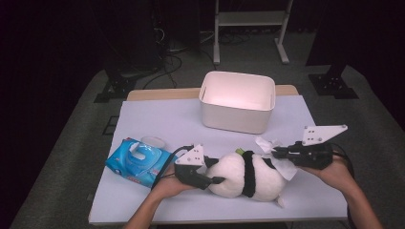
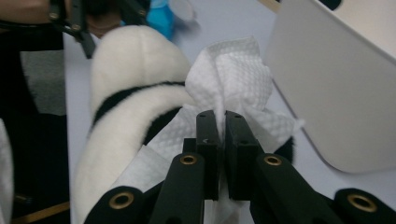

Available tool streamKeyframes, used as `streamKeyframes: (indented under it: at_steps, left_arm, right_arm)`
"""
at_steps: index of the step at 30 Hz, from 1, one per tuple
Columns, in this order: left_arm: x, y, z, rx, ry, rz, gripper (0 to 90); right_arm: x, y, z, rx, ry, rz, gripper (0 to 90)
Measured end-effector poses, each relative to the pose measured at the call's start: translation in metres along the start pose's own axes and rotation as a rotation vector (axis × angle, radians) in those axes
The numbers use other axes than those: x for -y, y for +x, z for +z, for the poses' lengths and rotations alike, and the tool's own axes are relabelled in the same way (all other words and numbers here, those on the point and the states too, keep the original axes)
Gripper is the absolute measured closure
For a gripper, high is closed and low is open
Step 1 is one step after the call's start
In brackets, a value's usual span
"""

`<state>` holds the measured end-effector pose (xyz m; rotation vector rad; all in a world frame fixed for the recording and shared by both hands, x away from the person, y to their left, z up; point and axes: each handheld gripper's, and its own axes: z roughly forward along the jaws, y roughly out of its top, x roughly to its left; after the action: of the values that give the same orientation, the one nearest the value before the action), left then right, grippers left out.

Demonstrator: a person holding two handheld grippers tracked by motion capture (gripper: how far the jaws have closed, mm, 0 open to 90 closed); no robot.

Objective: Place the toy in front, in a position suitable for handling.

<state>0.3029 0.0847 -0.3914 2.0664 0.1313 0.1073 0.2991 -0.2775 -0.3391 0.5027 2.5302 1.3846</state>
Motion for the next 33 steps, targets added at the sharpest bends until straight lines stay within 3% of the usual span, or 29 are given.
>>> streamKeyframes:
  at_steps: [6,9,14,17,21,24,28,29,33]
  left_arm:
    - [0.001,-0.001,0.0,0.002,0.005,0.001,41.4]
    - [0.001,-0.001,-0.001,-0.001,0.008,0.008,41.4]
    - [0.001,0.0,0.0,-0.001,-0.002,-0.011,41.5]
    - [-0.005,-0.003,0.003,-0.003,-0.003,-0.004,41.6]
    - [-0.011,-0.012,0.01,-0.006,-0.01,0.019,41.6]
    - [-0.012,-0.015,0.013,-0.02,0.016,0.041,41.7]
    - [-0.007,-0.011,0.012,-0.014,0.009,0.016,41.8]
    - [-0.007,-0.01,0.012,-0.012,0.0,0.007,41.8]
    - [-0.008,-0.01,0.013,-0.014,-0.005,0.005,42.1]
  right_arm:
    - [-0.015,0.016,0.021,-0.115,-0.002,-0.045,85.0]
    - [-0.018,0.019,0.02,-0.129,0.019,-0.072,85.0]
    - [-0.01,0.015,0.002,-0.11,0.029,-0.045,85.2]
    - [-0.01,0.017,0.001,-0.104,0.031,-0.048,85.3]
    - [-0.023,0.025,0.024,-0.154,0.048,-0.099,85.2]
    - [-0.033,0.034,0.045,-0.187,0.078,-0.14,85.1]
    - [-0.031,0.034,0.041,-0.164,0.105,-0.154,85.2]
    - [-0.025,0.03,0.031,-0.139,0.107,-0.139,85.2]
    - [-0.011,0.021,0.01,-0.113,0.064,-0.082,85.3]
